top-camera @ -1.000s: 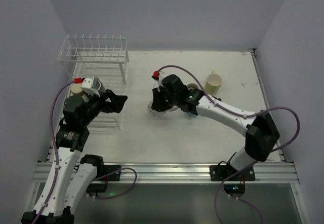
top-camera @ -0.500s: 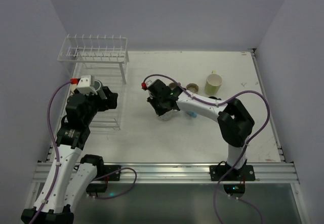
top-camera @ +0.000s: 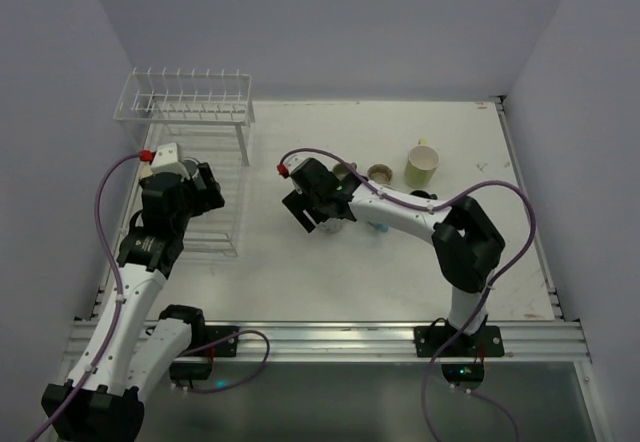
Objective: Unload the cups from the dish rack
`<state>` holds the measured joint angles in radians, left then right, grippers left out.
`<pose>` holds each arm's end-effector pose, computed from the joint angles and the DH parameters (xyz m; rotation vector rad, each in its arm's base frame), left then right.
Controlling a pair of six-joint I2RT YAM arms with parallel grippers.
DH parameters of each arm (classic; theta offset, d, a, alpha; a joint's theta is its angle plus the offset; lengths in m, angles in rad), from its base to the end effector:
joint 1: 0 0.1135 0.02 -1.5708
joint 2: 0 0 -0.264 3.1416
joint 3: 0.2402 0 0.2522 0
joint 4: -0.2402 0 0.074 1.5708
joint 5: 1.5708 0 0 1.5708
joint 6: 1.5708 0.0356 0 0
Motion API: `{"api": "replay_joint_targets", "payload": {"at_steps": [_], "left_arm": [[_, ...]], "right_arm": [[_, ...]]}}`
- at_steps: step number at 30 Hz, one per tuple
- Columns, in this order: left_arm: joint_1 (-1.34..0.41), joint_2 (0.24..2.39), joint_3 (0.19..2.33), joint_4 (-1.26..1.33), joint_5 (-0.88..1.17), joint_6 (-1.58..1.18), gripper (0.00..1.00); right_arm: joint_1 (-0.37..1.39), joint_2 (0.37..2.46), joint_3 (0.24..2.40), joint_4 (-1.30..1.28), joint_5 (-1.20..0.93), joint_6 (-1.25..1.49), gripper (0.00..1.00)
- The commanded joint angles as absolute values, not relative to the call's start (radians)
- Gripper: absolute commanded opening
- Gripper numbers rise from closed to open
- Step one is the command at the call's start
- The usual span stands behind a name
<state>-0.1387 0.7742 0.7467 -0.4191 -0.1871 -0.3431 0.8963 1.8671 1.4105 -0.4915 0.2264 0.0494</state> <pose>0.1753 -0.0178 0.3042 -0.3228 1.9850 -0.1188 0.2603 0.3127 0.2236 -0.9386 2.3038 0.1127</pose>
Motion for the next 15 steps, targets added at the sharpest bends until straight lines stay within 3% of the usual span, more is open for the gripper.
{"api": "replay_joint_targets", "payload": {"at_steps": [1,4,15], "left_arm": [[-0.140,0.804,0.810,-0.403,-0.304,-0.393,1.00],[-0.137,0.863,0.837,-0.397,-0.351,-0.419,1.00],[-0.026,1.109,0.908,-0.304,-0.396,-0.517,1.00]], "right_arm": [[0.905,1.763,1.402,-0.437,0.224,0.017,0.84],[0.910,1.698,1.397,-0.423,0.216,0.029,0.98],[0.923,1.341,1.135,-0.223,-0.032,0.163,0.99]]}}
